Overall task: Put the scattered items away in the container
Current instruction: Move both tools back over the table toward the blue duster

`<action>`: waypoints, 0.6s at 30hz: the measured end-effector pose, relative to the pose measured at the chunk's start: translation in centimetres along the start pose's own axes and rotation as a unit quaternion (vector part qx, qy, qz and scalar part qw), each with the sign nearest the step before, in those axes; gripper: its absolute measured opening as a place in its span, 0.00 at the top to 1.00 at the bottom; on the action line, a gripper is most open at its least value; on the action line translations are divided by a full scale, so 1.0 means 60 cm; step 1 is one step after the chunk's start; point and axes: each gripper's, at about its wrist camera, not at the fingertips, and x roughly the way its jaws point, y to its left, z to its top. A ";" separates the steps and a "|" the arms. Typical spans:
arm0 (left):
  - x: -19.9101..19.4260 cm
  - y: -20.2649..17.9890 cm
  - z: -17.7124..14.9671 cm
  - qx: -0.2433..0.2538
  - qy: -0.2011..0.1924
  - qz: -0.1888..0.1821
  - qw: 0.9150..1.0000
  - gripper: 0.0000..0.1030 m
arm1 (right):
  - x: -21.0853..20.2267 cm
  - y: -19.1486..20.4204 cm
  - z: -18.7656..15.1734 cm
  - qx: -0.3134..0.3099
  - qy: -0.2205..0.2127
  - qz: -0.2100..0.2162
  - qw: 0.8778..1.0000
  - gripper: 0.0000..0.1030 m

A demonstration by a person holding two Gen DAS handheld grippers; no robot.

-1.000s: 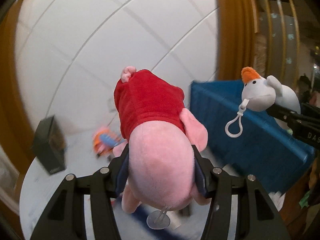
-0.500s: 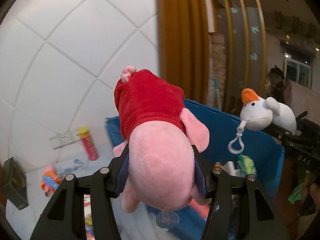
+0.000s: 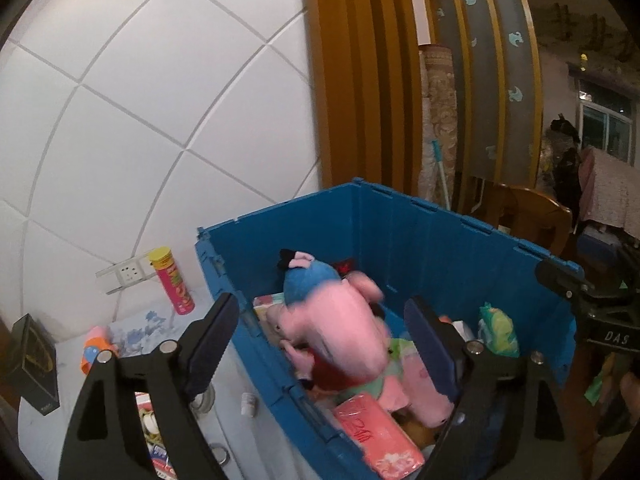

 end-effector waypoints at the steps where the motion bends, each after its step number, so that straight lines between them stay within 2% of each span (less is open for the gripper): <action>1: -0.004 0.006 -0.005 -0.002 0.000 0.004 1.000 0.17 | 0.005 0.001 -0.002 -0.001 0.001 0.004 1.000 0.00; 9: -0.050 0.082 -0.056 -0.030 0.004 0.042 0.999 0.17 | 0.002 0.070 -0.012 -0.018 -0.001 0.049 0.999 0.00; 14: -0.090 0.157 -0.098 -0.056 0.006 0.080 0.995 0.17 | -0.019 0.153 -0.014 -0.037 -0.011 0.092 0.995 0.00; 18: -0.124 0.244 -0.142 -0.080 0.015 0.124 0.989 0.17 | -0.040 0.230 -0.016 -0.053 -0.021 0.130 0.990 0.00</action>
